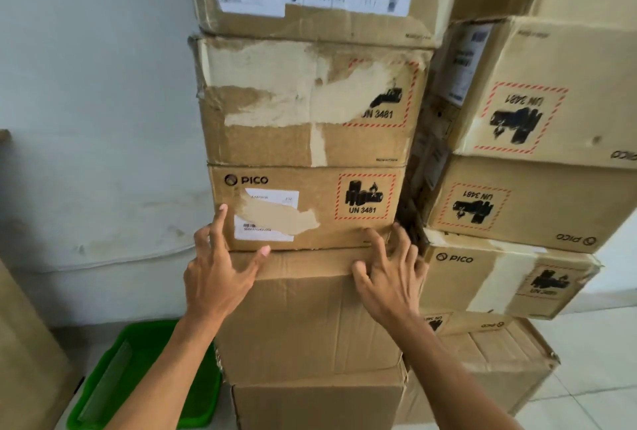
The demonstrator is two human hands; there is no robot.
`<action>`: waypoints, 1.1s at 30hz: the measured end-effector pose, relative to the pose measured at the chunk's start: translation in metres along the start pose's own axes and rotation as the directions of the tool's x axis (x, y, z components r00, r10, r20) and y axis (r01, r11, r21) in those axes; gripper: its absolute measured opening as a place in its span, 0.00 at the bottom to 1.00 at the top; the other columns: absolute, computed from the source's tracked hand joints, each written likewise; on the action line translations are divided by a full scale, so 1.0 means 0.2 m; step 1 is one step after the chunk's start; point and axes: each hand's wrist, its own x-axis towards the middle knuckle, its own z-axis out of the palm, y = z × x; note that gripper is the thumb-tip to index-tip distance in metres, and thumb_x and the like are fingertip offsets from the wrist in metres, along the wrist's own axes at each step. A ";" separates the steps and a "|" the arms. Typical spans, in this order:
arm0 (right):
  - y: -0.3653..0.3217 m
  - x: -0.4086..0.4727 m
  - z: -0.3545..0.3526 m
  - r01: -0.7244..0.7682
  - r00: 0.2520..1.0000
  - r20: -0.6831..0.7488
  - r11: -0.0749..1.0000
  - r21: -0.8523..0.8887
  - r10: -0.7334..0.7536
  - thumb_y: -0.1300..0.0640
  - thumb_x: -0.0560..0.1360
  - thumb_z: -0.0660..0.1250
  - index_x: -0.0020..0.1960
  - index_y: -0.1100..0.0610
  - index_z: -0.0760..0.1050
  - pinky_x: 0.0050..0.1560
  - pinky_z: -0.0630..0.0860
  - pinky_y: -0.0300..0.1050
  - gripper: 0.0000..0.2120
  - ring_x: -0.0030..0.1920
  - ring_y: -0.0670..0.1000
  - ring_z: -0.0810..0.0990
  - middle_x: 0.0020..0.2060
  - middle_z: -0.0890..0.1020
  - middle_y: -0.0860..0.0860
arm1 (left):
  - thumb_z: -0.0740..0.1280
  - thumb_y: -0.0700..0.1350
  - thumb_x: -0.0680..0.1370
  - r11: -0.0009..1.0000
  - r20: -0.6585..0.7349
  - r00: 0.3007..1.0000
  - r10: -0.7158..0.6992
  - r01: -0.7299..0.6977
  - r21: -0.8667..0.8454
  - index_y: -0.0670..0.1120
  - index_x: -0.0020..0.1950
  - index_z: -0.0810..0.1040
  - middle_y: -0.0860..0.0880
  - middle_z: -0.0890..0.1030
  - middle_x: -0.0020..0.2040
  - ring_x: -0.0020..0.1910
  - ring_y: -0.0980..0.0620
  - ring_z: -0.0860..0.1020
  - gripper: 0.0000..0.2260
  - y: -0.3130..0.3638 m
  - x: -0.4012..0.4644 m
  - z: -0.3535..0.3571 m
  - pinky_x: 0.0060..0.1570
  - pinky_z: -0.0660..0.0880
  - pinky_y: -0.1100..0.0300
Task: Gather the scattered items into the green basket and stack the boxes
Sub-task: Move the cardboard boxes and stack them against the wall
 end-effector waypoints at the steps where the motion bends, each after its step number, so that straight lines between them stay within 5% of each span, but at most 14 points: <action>1: 0.01 0.00 0.00 0.009 1.000 0.014 1.000 0.018 -0.009 0.38 0.74 0.55 0.71 0.37 0.58 0.65 0.63 0.58 0.25 0.66 0.54 0.60 0.74 0.54 0.53 | 0.61 0.73 0.71 1.000 0.011 1.000 -0.002 0.002 0.004 0.55 0.79 0.48 0.40 0.71 0.60 0.36 0.48 0.77 0.44 0.00 -0.01 0.00 0.28 0.72 0.63; 4: 0.03 0.01 -0.03 0.027 0.996 0.080 0.995 0.091 -0.035 0.35 0.76 0.53 0.71 0.35 0.56 0.70 0.59 0.59 0.24 0.71 0.53 0.55 0.76 0.50 0.50 | 0.63 0.70 0.71 0.998 0.028 0.998 -0.055 0.054 0.024 0.60 0.79 0.44 0.38 0.67 0.66 0.40 0.42 0.80 0.43 0.03 -0.02 -0.01 0.31 0.79 0.52; 6: 0.04 0.00 -0.07 0.044 0.992 0.111 0.988 0.151 -0.061 0.33 0.77 0.52 0.71 0.34 0.54 0.72 0.56 0.58 0.24 0.74 0.53 0.52 0.76 0.48 0.48 | 0.62 0.70 0.72 0.991 -0.018 0.998 -0.064 0.065 0.118 0.56 0.79 0.48 0.38 0.63 0.69 0.52 0.36 0.77 0.41 0.08 -0.03 0.00 0.44 0.79 0.42; 8: 0.05 -0.01 -0.12 0.090 0.991 0.085 0.980 0.176 -0.106 0.33 0.77 0.52 0.72 0.34 0.53 0.74 0.53 0.54 0.26 0.76 0.52 0.51 0.77 0.48 0.47 | 0.59 0.71 0.72 0.972 -0.061 0.998 -0.026 0.040 0.232 0.52 0.78 0.55 0.35 0.60 0.71 0.62 0.34 0.69 0.40 0.17 -0.03 0.00 0.57 0.71 0.37; 11: 0.07 -0.02 -0.21 0.169 0.986 -0.013 0.975 0.147 -0.169 0.33 0.77 0.54 0.74 0.34 0.51 0.73 0.46 0.46 0.28 0.77 0.49 0.49 0.78 0.50 0.48 | 0.57 0.72 0.70 0.968 -0.091 0.994 -0.063 0.083 0.239 0.53 0.77 0.58 0.36 0.56 0.75 0.69 0.32 0.61 0.40 0.35 -0.01 0.00 0.60 0.70 0.33; 15: 0.08 0.02 -0.35 0.255 0.966 -0.094 0.956 0.148 -0.243 0.31 0.77 0.56 0.78 0.35 0.46 0.75 0.47 0.49 0.34 0.79 0.49 0.46 0.80 0.45 0.46 | 0.59 0.71 0.72 0.977 -0.096 0.986 0.135 -0.116 0.181 0.53 0.79 0.56 0.39 0.51 0.79 0.77 0.39 0.53 0.40 0.57 0.03 0.01 0.72 0.55 0.35; 26: 0.29 0.34 -0.92 0.360 0.860 -0.396 0.932 0.028 -0.321 0.28 0.74 0.60 0.80 0.41 0.49 0.75 0.56 0.61 0.42 0.80 0.53 0.47 0.81 0.45 0.50 | 0.58 0.73 0.72 0.881 -0.121 0.875 0.469 -0.473 -0.003 0.57 0.80 0.48 0.45 0.51 0.79 0.77 0.47 0.54 0.41 1.20 0.27 -0.05 0.73 0.57 0.42; 33: 0.79 0.69 -1.40 0.168 0.803 -0.583 0.986 0.023 -0.123 0.29 0.72 0.61 0.80 0.42 0.48 0.73 0.47 0.74 0.43 0.79 0.57 0.37 0.80 0.40 0.54 | 0.59 0.73 0.72 0.807 -0.275 0.779 0.564 -0.590 -0.017 0.58 0.80 0.47 0.44 0.47 0.79 0.76 0.45 0.53 0.42 1.81 0.53 0.03 0.71 0.56 0.37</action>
